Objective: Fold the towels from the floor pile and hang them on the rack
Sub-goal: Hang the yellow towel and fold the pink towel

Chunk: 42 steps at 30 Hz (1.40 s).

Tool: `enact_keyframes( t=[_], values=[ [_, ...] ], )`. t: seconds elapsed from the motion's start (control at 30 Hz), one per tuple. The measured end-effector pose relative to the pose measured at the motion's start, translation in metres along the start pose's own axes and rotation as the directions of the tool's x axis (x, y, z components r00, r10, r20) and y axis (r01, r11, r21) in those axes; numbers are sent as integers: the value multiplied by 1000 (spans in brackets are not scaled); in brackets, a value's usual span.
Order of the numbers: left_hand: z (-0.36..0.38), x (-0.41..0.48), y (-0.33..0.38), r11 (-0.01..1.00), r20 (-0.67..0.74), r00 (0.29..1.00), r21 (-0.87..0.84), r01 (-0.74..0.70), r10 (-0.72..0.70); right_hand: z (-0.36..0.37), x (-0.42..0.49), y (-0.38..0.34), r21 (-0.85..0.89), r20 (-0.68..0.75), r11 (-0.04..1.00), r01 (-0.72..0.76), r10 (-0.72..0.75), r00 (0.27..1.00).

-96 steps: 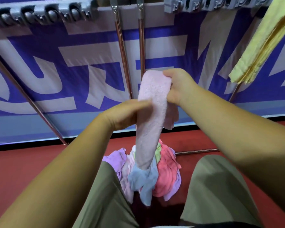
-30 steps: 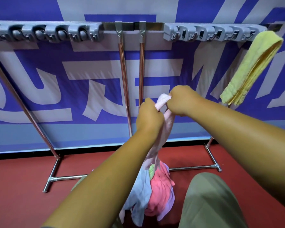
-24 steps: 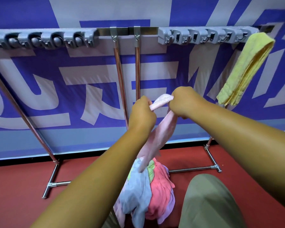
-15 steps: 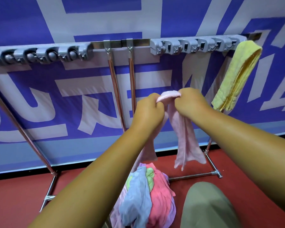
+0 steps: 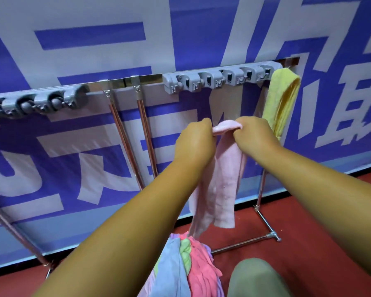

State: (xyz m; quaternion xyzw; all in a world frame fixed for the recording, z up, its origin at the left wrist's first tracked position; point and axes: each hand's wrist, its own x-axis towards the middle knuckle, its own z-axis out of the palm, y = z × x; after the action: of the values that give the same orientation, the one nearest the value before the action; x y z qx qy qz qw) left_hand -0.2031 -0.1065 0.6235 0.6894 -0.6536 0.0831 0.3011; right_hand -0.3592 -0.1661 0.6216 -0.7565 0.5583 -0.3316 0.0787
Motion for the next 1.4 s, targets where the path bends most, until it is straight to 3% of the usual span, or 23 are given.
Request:
enact_keyframes(
  t=[0.2,0.43,0.83,1.2,1.33,1.4],
  values=[
    [5,43,24,994,45,999,107,-27,22,-19,29,23,-107,-9,993,39,-40,999],
    [22,91,56,992,1,995,80,-95,96,-44,76,56,-144,-104,990,-6,-10,994],
    [54,181,117,996,-2,996,-8,-93,93,-61,165,105,21,-317,991,-134,134,939],
    [68,209,136,975,-113,975,133,-175,191,-67,208,115,84,-440,971,-223,237,866],
    [69,215,144,969,-83,975,156,-193,208,-70,216,120,47,-419,966,-254,249,873],
    [73,212,149,967,21,981,165,-195,194,-68,213,121,-29,-336,967,-253,229,914]
  ],
)
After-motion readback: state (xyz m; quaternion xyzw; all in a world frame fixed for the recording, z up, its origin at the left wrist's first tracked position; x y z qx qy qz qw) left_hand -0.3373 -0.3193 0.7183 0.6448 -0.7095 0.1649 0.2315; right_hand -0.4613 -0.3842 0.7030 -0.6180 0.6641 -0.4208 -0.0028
